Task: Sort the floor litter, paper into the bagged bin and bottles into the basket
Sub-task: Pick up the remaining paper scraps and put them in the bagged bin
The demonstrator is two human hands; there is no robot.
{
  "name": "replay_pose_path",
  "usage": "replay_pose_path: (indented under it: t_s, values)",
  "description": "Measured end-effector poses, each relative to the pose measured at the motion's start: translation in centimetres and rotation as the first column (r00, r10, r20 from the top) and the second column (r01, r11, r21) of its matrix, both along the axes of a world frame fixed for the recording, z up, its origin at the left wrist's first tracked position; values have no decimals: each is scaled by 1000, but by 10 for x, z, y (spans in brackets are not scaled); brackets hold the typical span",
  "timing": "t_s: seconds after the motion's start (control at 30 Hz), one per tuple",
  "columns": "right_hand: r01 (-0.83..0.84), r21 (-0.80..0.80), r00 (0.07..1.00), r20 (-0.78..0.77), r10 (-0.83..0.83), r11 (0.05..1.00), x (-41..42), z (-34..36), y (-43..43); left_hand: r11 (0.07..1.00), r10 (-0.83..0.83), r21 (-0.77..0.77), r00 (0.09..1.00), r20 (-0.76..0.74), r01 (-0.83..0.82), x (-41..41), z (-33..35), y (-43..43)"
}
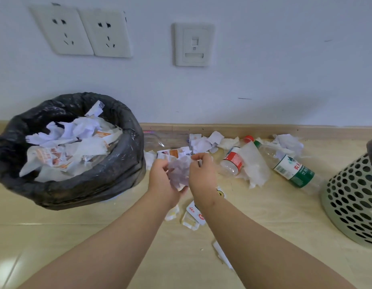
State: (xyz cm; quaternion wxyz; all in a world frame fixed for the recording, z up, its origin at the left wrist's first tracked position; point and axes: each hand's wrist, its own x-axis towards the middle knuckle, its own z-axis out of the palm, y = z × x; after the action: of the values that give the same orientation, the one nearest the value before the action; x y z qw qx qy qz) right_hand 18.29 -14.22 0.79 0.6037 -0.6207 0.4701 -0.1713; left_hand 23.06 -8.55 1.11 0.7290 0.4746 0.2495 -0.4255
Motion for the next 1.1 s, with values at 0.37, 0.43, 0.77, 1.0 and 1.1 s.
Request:
replay_pose_path:
  t_s: [0.37,0.43,0.77,1.0,1.1]
  values:
    - [-45,361,828,535,-167,931,67,102,37,966,230,-184,923,307,-179,62,91,7]
    - [-115,364,829,548,-112,924,78,112,46,968,250,-136,876,412,-212,75,103,16]
    - [-397,663,877,477,50,635,130,130,130,882,320,110,754,574,-458,134,114,126]
    - [-325,758,916,400,-9,566,116,130,119,879,75,315,756,650,-358,138,125,133]
    - [-274,614,906,422,-15,741,112,129,110,822,-133,451,651,747,-349,131,130,118]
